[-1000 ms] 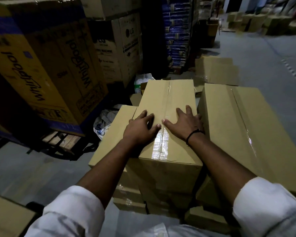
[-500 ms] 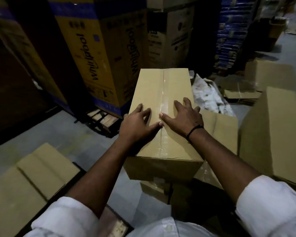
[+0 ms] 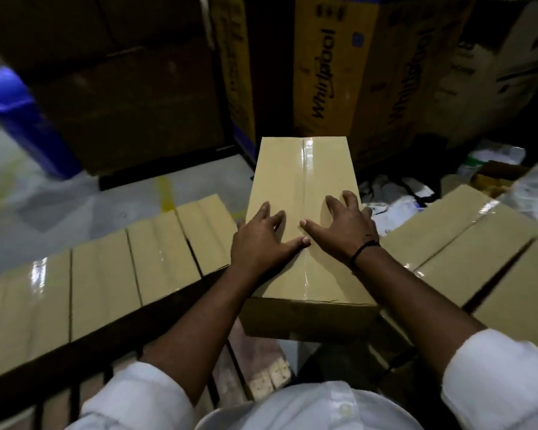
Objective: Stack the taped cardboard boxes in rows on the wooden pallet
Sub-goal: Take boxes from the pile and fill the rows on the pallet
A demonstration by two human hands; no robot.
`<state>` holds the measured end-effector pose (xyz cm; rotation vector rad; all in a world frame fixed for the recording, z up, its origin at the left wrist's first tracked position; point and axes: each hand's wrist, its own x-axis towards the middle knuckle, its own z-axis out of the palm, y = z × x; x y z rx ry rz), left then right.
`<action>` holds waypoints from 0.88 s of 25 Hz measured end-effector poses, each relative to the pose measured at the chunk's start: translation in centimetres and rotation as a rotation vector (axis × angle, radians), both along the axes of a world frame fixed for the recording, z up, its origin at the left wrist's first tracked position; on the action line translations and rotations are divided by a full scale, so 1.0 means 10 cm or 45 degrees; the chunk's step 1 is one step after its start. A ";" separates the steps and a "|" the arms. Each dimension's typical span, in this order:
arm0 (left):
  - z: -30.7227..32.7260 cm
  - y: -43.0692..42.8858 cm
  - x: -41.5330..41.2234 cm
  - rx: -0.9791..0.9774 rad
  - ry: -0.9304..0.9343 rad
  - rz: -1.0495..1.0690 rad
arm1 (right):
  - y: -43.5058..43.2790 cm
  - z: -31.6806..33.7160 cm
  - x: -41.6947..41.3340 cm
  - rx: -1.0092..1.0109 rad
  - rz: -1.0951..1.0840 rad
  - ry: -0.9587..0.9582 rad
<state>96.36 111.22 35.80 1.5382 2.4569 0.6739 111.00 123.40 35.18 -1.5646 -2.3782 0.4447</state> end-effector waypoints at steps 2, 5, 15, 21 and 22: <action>-0.17 -0.19 -0.14 -0.054 -0.012 0.058 | -0.12 -0.16 -0.21 -0.062 0.054 -0.008; -0.54 -0.43 -0.26 -0.137 -0.023 0.128 | -0.29 -0.42 -0.42 -0.180 0.168 -0.062; -2.13 -0.96 0.01 -0.403 -0.301 0.505 | -0.46 -1.95 -0.58 -0.341 0.524 -0.283; -3.50 -1.04 0.29 -0.418 -0.311 0.675 | -0.40 -3.38 -0.52 -0.424 0.646 -0.353; -3.73 -1.05 0.31 -0.406 -0.296 0.684 | -0.40 -3.61 -0.51 -0.441 0.648 -0.346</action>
